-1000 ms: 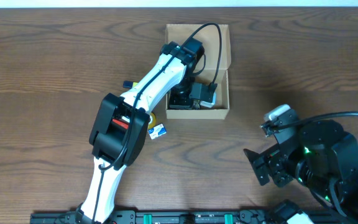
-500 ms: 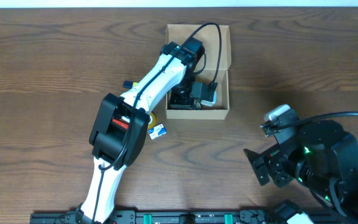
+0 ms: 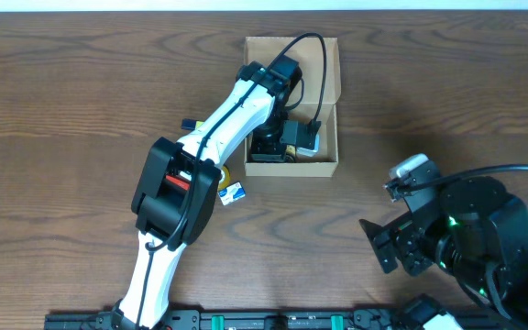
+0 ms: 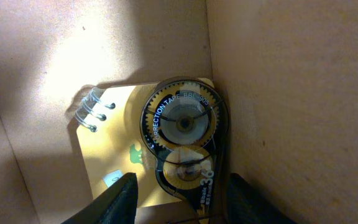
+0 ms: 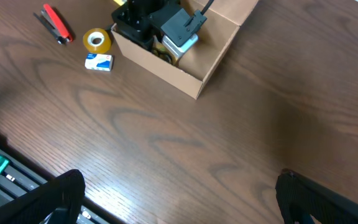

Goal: Pack container
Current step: 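Lower the correction tape onto the notepad and open the left gripper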

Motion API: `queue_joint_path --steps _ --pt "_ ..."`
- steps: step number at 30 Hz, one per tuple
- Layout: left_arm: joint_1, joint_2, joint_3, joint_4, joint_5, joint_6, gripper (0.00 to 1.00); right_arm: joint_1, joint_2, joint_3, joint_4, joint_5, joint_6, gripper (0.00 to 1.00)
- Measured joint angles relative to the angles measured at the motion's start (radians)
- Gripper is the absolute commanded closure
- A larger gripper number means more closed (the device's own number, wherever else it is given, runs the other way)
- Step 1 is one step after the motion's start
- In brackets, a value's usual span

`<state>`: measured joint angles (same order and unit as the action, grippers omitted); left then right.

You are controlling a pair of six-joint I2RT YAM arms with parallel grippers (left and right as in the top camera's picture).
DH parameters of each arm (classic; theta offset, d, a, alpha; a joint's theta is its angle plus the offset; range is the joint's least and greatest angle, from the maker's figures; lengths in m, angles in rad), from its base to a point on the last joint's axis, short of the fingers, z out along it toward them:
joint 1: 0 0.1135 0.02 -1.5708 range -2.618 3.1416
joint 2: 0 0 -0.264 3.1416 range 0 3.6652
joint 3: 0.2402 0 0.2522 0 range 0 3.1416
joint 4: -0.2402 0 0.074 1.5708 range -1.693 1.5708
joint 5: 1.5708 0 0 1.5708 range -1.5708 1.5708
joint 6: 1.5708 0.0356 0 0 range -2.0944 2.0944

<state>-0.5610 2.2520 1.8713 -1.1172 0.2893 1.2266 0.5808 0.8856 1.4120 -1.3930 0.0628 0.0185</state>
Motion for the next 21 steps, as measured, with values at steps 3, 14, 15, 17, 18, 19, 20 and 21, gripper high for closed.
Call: queue_joint_path --steps 3,14,15,17,18,19,20,21 --pt "0.0 0.0 0.0 0.0 0.0 -0.004 0.53 0.0 0.0 0.0 0.0 0.0 0.0 0.01" --pt "0.0 0.0 0.034 -0.005 0.0 -0.038 0.53 0.0 0.0 0.0 0.0 0.0 0.0 0.01" --pt "0.0 0.0 0.048 -0.005 0.0 -0.041 0.53 0.0 0.0 0.0 0.0 0.0 0.0 0.01" --pt "0.0 0.0 0.076 -0.005 0.0 -0.045 0.53 0.0 0.0 0.0 0.0 0.0 0.0 0.01" --pt "0.0 0.0 0.092 -0.005 0.0 -0.046 0.53 0.0 0.0 0.0 0.0 0.0 0.0 0.01" --pt "0.0 0.0 0.107 -0.006 0.0 -0.048 0.53 0.0 0.0 0.0 0.0 0.0 0.0 0.01" --pt "0.0 0.0 0.121 -0.006 0.0 -0.049 0.53 0.0 0.0 0.0 0.0 0.0 0.0 0.01" --pt "0.0 0.0 0.137 -0.012 0.0 -0.049 0.53 0.0 0.0 0.0 0.0 0.0 0.0 0.01"
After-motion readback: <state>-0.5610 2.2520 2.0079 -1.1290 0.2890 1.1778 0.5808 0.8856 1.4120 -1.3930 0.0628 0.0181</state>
